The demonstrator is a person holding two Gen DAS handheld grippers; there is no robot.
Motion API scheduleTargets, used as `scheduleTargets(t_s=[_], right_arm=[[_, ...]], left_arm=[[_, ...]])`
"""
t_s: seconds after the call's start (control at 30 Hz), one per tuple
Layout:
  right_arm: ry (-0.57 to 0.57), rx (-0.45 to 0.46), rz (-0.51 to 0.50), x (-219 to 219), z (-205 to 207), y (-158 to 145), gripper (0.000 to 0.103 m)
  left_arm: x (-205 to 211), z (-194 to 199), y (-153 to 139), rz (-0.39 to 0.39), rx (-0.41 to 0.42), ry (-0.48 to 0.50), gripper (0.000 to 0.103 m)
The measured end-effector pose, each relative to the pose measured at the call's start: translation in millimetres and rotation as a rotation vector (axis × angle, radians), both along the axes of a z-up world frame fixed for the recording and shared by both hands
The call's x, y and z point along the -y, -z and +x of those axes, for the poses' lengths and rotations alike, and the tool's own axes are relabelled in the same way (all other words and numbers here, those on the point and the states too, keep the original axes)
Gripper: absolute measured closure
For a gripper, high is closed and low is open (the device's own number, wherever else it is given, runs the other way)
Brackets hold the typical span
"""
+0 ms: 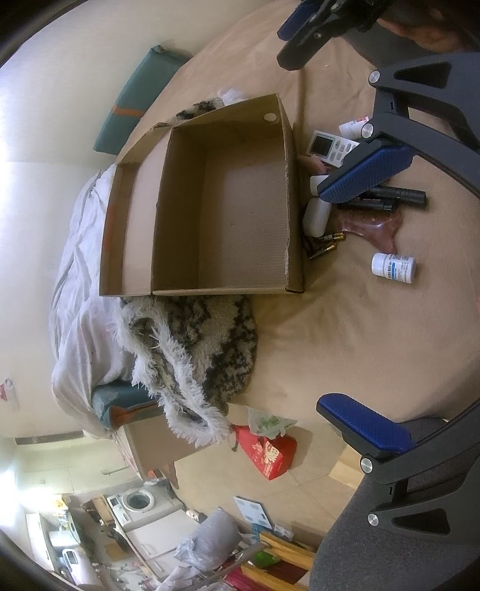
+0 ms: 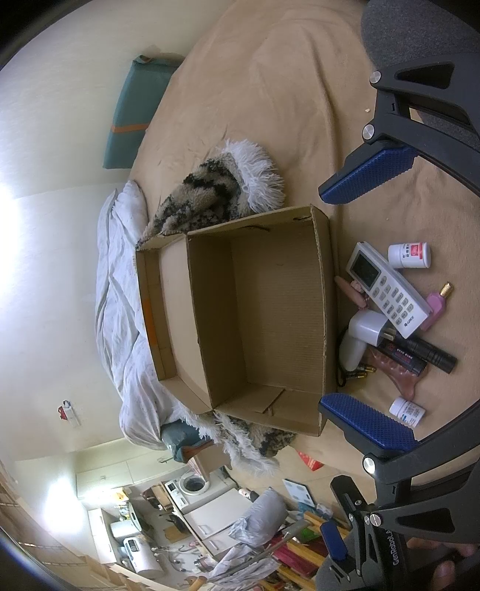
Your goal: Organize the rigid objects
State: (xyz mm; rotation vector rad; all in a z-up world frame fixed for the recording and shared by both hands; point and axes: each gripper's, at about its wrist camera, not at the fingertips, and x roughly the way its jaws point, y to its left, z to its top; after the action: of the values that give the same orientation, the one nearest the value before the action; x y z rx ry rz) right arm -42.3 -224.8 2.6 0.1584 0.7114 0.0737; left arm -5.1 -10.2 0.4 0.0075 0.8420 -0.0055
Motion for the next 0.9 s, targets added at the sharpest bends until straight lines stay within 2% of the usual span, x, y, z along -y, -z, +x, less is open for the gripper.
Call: scheduleTargets(t_s=[0.9], right_arm=[[-0.011,-0.001,0.001,-2.3,-0.3,-2.3,0.0]], left_arm=[[-2.3,-0.4,4.8,-0.001,-0.01,0.005,0.0]])
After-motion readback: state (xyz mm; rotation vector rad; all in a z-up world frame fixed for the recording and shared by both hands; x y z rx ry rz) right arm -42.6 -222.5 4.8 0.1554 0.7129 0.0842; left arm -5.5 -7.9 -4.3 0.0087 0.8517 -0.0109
